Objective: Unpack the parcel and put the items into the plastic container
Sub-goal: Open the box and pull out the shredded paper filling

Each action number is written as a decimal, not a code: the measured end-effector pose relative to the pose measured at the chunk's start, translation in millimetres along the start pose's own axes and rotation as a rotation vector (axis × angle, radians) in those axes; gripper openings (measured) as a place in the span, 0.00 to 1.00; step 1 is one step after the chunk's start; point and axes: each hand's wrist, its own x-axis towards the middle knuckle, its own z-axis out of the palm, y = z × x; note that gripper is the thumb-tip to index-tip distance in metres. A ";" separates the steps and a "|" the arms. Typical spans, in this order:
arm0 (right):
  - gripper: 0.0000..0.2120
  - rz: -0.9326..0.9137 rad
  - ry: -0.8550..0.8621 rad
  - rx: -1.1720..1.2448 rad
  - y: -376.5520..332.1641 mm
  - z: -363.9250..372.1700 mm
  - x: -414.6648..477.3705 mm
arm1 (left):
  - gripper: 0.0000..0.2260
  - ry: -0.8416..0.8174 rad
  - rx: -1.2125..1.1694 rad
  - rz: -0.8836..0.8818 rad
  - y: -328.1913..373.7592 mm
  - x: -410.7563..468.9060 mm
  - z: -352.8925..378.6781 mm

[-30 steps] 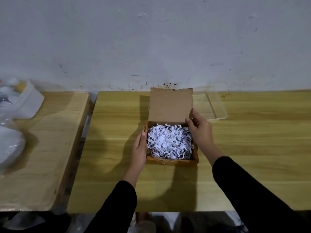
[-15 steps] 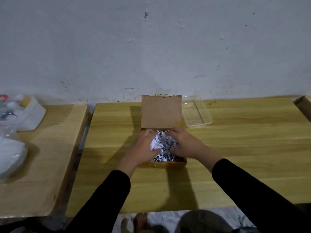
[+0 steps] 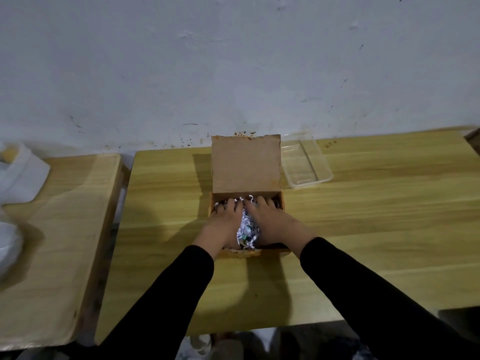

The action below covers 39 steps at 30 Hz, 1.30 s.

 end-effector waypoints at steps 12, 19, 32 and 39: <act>0.40 -0.022 0.046 -0.106 3.8 11.9 1.4 | 0.40 0.028 -0.002 0.023 -3.1 4.4 -1.7; 0.38 -0.025 -0.014 -0.063 3.7 5.4 -1.7 | 0.36 0.058 -0.005 0.034 -3.5 2.0 0.1; 0.46 -0.035 -0.029 0.035 3.1 5.8 -2.5 | 0.36 0.093 -0.074 -0.007 -1.9 3.2 4.9; 0.41 0.050 0.098 -0.038 -3.9 13.7 -1.4 | 0.35 0.069 -0.105 0.005 -1.8 2.8 1.7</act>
